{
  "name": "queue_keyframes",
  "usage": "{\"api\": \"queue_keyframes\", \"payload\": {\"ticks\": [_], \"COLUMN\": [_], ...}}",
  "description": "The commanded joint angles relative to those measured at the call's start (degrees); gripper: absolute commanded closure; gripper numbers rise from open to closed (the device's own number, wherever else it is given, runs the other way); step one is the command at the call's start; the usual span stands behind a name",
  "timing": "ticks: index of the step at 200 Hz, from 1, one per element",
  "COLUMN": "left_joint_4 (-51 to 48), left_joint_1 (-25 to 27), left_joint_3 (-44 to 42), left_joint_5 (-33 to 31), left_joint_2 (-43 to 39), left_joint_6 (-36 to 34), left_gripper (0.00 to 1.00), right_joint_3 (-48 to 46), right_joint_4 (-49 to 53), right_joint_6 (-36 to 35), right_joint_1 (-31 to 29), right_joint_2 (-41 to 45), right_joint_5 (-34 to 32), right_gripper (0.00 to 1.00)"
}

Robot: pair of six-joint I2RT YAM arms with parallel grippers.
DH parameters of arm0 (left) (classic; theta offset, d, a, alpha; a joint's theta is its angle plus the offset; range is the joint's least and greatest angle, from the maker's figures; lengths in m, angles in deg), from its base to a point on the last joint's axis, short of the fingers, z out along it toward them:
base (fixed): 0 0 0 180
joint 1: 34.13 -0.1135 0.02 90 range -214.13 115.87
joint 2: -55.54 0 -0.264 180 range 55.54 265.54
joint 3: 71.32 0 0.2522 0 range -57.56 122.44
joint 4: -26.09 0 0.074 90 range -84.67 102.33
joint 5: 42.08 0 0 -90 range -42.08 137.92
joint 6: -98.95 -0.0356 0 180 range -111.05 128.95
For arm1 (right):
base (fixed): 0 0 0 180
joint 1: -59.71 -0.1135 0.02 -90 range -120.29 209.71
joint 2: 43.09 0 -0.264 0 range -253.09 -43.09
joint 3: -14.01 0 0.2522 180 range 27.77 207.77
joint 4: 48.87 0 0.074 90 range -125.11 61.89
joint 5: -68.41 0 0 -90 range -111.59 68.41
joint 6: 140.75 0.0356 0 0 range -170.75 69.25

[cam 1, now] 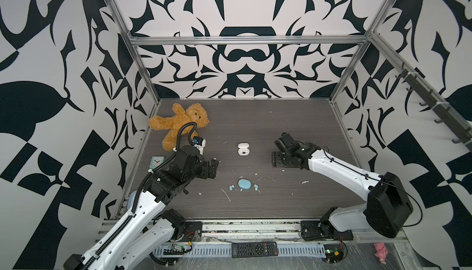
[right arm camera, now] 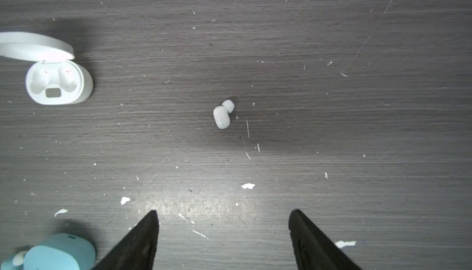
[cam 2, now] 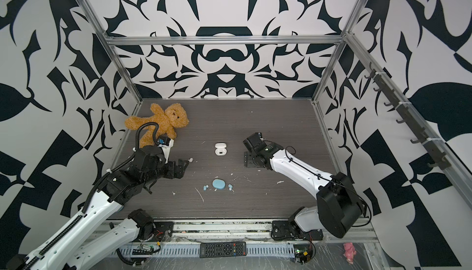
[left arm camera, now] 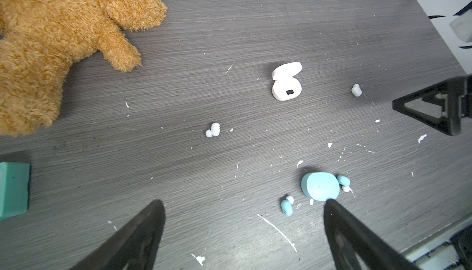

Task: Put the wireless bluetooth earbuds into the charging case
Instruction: 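Move the right gripper over the white earbud beside the case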

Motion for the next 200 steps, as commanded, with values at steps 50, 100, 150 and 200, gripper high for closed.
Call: {"api": "queue_keyframes", "payload": {"ticks": [50, 100, 150, 200], "left_joint_4": [1.10, 1.25, 1.41, 1.51], "left_joint_1": [-0.07, -0.05, -0.11, -0.11], "left_joint_3": [-1.14, -1.04, -1.14, -1.13], "left_joint_5": [-5.01, -5.72, -5.58, -5.23], "left_joint_2": [-1.14, -0.44, -0.37, 0.22], "left_joint_6": [-0.77, -1.00, -1.19, -1.29], "left_gripper": [0.01, 0.01, 0.01, 0.01], "right_joint_3": [3.08, 5.19, 5.39, 3.60], "right_joint_4": [-7.93, -9.02, -10.74, -13.13], "right_joint_6": [-3.04, -3.78, -3.87, -4.18], "right_joint_1": [3.14, 3.22, 3.31, 3.56], "right_joint_2": [-7.26, -11.01, -12.80, -13.42], "right_joint_5": [10.17, 8.01, 5.87, 6.23], "right_gripper": [0.24, 0.30, 0.33, 0.33]}}
